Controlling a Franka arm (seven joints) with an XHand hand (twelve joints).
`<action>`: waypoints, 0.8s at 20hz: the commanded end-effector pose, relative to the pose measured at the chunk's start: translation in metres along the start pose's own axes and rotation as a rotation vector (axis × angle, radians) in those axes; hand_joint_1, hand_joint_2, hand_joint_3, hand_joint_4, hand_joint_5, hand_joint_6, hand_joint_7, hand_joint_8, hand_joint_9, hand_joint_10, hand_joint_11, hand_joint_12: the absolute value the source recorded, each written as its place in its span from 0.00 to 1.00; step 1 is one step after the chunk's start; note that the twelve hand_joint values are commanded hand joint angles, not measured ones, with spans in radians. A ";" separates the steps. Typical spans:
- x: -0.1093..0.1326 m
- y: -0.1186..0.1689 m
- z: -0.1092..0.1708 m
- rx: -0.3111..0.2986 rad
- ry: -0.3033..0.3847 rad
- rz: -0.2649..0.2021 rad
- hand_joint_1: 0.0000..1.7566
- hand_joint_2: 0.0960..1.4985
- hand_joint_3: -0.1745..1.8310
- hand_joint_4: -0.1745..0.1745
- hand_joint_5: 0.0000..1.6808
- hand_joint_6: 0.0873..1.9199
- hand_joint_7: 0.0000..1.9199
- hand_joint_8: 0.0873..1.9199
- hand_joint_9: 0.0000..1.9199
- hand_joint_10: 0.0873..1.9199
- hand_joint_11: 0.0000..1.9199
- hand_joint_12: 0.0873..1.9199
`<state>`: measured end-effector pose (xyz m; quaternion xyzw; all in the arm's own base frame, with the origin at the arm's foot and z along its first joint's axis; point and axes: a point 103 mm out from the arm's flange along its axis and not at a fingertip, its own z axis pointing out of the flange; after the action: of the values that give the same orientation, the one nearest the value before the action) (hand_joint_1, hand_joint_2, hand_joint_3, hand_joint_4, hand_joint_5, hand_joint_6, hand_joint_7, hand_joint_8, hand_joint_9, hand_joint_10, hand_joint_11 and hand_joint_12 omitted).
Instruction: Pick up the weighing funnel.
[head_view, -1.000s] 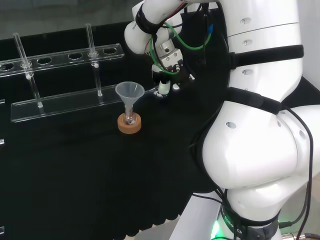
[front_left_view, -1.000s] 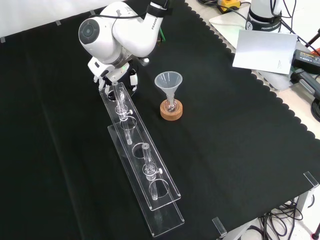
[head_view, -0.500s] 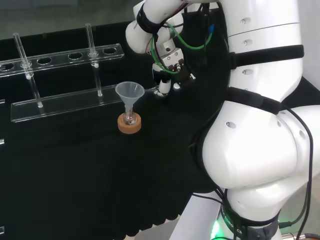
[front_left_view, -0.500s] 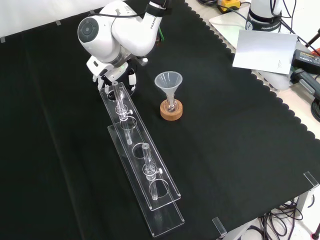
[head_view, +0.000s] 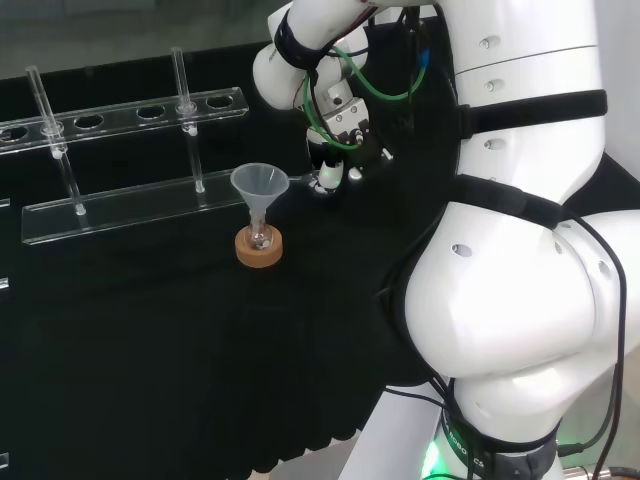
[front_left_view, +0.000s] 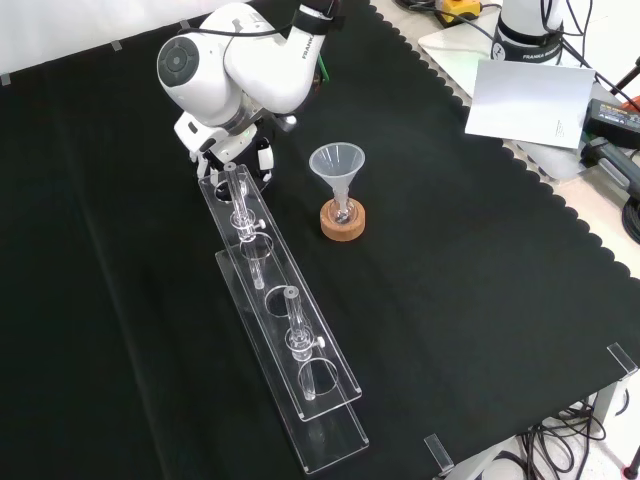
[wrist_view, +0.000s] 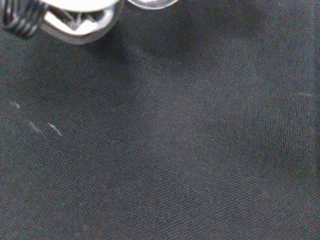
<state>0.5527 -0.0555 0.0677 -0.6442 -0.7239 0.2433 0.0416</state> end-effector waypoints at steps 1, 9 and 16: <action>-0.004 -0.007 -0.016 -0.032 0.016 -0.001 0.66 0.34 0.44 1.00 0.85 0.18 0.42 0.27 0.58 0.12 0.47 0.52; -0.022 -0.021 -0.040 -0.068 0.061 0.019 0.66 0.34 0.44 1.00 0.85 0.18 0.42 0.27 0.59 0.10 0.49 0.50; -0.033 -0.035 -0.055 -0.092 0.067 0.043 0.66 0.34 0.44 1.00 0.85 0.18 0.42 0.27 0.59 0.10 0.49 0.50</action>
<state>0.5520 -0.0664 0.1267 -0.6625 -0.7222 0.1960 0.0332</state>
